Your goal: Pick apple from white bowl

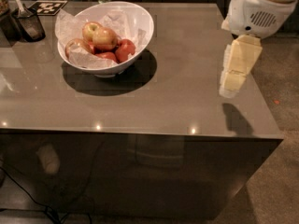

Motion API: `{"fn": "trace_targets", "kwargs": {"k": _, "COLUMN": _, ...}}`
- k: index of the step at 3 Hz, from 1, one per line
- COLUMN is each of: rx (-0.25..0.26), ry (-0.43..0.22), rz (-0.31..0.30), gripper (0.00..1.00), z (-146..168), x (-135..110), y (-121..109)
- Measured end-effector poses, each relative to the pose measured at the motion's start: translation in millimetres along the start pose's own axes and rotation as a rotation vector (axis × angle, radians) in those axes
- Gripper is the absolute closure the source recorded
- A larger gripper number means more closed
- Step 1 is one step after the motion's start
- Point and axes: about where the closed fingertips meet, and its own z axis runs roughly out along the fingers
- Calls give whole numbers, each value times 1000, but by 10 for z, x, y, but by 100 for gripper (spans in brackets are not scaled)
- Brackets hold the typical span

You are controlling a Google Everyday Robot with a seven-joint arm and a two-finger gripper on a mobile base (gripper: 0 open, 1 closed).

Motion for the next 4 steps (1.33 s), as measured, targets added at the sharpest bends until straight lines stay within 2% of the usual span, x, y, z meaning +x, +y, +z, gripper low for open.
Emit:
{"fn": "trace_targets", "kwargs": {"k": 2, "rx": 28, "ry": -27, "rz": -3, "gripper": 0, "z": -6, "x": -60, "y": -46}}
{"fn": "trace_targets", "kwargs": {"k": 3, "rx": 3, "ry": -94, "rz": -3, "gripper": 0, "z": 15, "x": -613, "y": -235}}
{"fn": "trace_targets", "kwargs": {"k": 4, "rx": -6, "ry": -116, "rz": -1, "gripper": 0, "z": 1, "x": -1110, "y": -471}}
